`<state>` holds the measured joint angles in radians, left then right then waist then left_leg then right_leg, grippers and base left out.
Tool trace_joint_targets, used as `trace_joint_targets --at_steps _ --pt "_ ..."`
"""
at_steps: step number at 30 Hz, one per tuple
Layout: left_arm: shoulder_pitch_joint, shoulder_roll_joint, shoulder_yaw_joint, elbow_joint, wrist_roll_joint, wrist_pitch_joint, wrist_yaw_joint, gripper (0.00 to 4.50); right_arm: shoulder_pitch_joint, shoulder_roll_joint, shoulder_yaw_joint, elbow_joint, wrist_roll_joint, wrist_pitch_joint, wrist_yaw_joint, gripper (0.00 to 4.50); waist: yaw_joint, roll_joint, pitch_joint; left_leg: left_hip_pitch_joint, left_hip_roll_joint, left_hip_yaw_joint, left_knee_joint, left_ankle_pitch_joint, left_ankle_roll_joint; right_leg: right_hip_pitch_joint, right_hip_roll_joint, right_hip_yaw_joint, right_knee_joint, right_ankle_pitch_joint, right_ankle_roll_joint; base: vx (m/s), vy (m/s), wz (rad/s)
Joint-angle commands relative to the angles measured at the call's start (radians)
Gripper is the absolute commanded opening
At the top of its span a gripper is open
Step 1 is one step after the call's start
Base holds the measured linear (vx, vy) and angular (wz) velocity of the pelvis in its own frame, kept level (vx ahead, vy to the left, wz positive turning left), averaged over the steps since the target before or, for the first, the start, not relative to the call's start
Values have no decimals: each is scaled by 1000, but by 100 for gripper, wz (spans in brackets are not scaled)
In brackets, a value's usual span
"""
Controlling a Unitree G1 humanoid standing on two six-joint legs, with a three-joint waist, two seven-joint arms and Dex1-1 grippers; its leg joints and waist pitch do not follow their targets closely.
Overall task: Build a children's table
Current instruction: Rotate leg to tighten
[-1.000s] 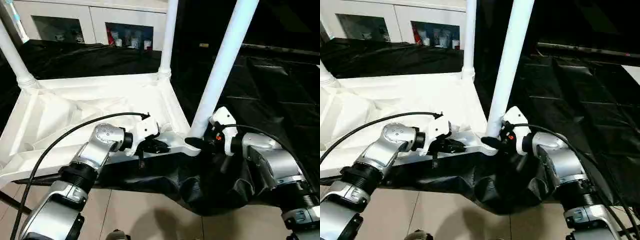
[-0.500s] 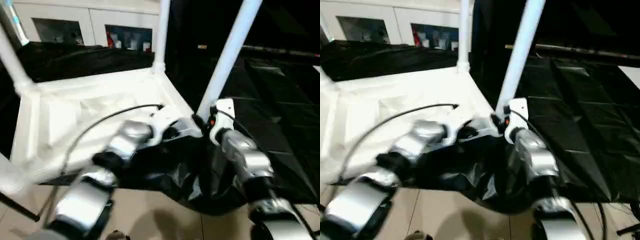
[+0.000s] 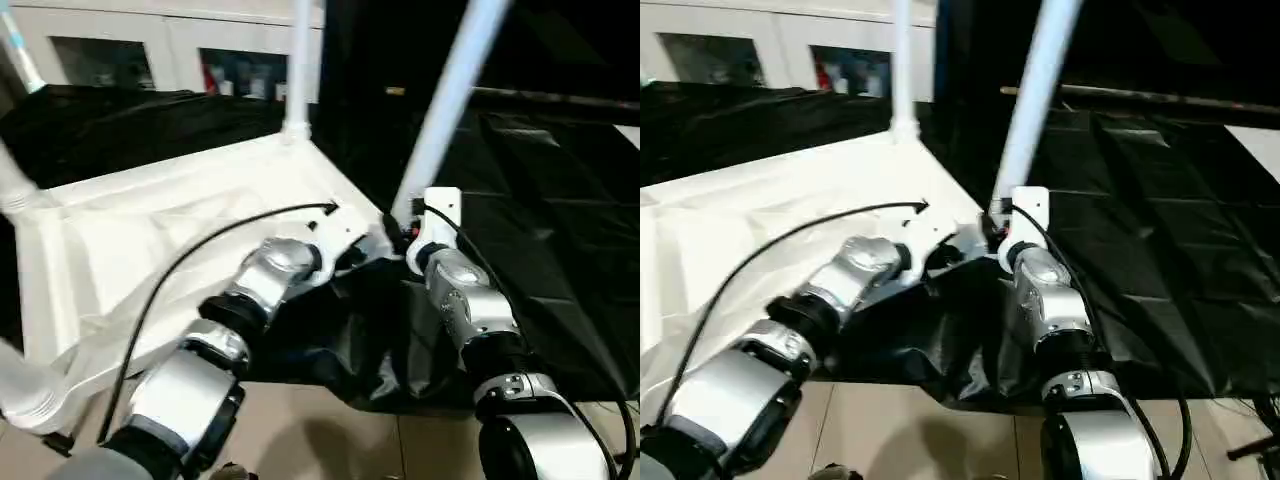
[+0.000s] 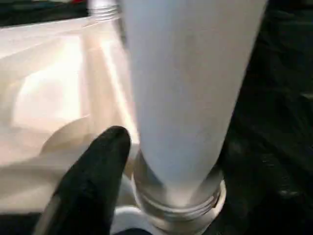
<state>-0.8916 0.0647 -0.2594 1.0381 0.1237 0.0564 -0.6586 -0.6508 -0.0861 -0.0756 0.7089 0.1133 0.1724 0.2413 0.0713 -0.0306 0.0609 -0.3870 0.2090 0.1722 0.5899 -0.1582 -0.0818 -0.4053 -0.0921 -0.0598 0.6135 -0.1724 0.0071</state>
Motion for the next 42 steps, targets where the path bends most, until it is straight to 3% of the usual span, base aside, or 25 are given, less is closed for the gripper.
trace_joint_targets --at_steps 1,3,4,9,13,20,22,25,30,36,42 --pt "5 17 3 -52 -19 -52 -77 0 34 -41 58 -66 13 31 150 324 6 -1 -85 15 9 5 -62 -153 54 63 -41 32 -59 -38 -240 0 0 0" --pt "13 30 -1 -55 -20 -65 -106 0 48 -70 70 -94 16 53 199 334 6 -3 -86 13 8 5 -60 -127 77 66 -42 32 -54 4 -255 0 0 0" --pt "30 54 -8 -74 -28 -88 -171 0 72 -132 92 -138 18 83 289 354 9 -2 -85 17 10 6 -59 -128 86 65 -41 32 -56 8 -261 0 0 0" --pt "68 93 -17 -131 -57 -124 -302 0 122 -245 130 -233 44 132 491 395 20 -3 -80 20 16 7 -61 -174 93 64 -44 33 -60 -38 -275 0 0 0" --pt "112 145 -38 -205 -82 -130 -450 0 177 -354 183 -343 71 171 664 431 26 0 -75 25 21 7 -66 -237 61 57 -45 33 -69 -145 -259 0 0 0" --pt "158 201 -40 -304 -104 -105 -558 0 198 -389 186 -398 104 173 759 431 29 -2 -71 27 24 4 -73 -292 23 45 -49 34 -79 -272 -221 0 0 0" --pt "167 215 -42 -321 -105 -99 -574 0 192 -393 183 -395 107 174 766 407 31 2 -72 28 24 4 -74 -282 17 43 -48 35 -77 -261 -219 0 0 0" --pt "171 225 -40 -330 -106 -97 -580 0 190 -396 180 -393 109 172 770 394 35 -1 -73 25 22 5 -73 -265 18 45 -48 34 -74 -239 -221 0 0 0" --pt "184 235 -38 -352 -106 -86 -588 0 194 -399 193 -387 101 163 788 335 36 -4 -76 22 22 5 -70 -225 26 49 -48 33 -66 -181 -230 0 0 0" --pt "194 235 -39 -376 -107 -69 -587 0 199 -389 199 -387 97 158 794 293 36 1 -75 23 21 6 -70 -236 25 47 -47 34 -69 -200 -227 0 0 0" --pt "199 232 -39 -381 -104 -64 -577 0 213 -377 200 -388 99 146 790 244 35 -4 -75 22 21 6 -70 -239 22 47 -47 34 -71 -206 -220 0 0 0"
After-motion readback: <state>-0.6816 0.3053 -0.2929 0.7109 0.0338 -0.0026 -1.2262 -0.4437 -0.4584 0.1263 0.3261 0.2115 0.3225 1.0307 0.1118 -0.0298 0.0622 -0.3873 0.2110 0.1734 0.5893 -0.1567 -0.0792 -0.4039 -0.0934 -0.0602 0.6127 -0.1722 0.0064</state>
